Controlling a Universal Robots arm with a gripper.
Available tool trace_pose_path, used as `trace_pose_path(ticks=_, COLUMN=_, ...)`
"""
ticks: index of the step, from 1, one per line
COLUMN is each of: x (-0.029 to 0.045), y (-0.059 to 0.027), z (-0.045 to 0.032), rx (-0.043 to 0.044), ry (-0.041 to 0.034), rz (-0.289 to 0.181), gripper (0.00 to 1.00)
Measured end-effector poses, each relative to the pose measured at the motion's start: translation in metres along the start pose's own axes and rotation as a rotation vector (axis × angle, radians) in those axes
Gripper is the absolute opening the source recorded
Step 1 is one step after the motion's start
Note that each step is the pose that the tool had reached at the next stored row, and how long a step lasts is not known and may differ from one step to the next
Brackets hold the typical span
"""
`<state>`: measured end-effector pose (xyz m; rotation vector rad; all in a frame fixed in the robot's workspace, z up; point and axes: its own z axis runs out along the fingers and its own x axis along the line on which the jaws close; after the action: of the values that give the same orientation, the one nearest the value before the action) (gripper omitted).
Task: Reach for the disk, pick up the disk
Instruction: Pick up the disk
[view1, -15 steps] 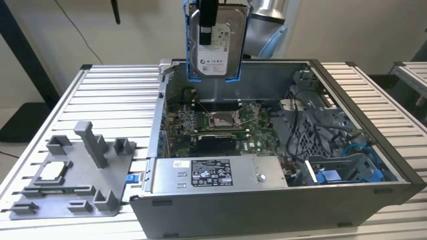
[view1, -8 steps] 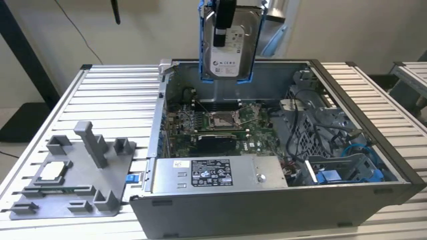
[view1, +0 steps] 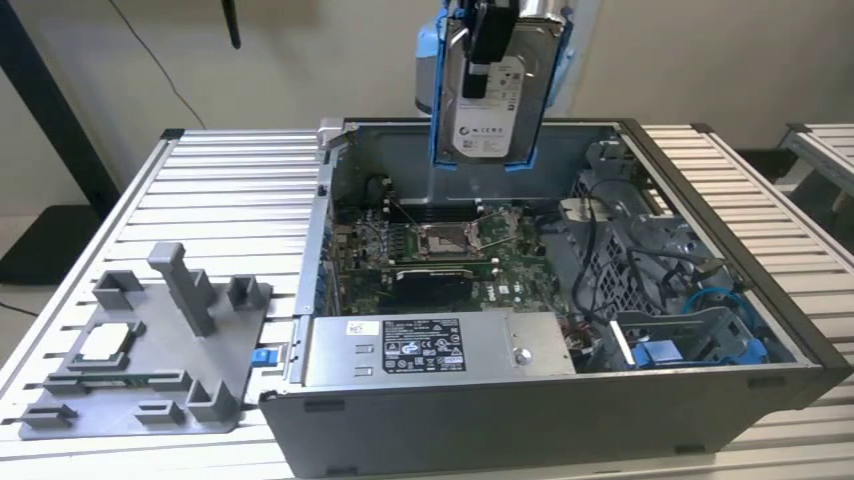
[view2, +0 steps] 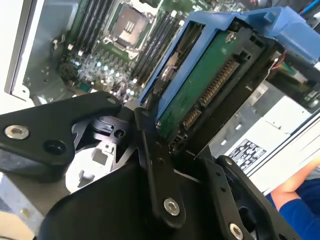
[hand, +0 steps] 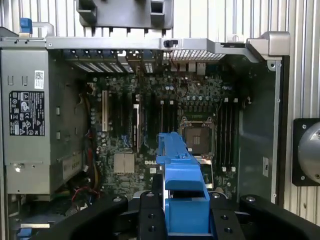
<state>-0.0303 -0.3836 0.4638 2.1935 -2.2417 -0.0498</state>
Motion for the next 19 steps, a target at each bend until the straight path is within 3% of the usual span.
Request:
trace_pose_path(ticks=5, x=0.0001, y=-0.0088, z=-0.0003, rx=-0.0001, ry=-0.0006, rz=0.0, gripper=0.0)
trace_pose_path(ticks=9, x=-0.0001, y=-0.0087, z=-0.0063, rx=-0.0018, ry=-0.0133, rz=0.0, gripper=0.0)
trace_pose_path(ticks=12, x=-0.0002, y=-0.0091, z=-0.0119, rx=-0.002, ry=-0.0138, rz=0.0, gripper=0.0)
trace_pose_path(ticks=19, x=0.004, y=-0.012, z=-0.0142, rx=-0.0019, ry=-0.014, rz=0.0, gripper=0.0)
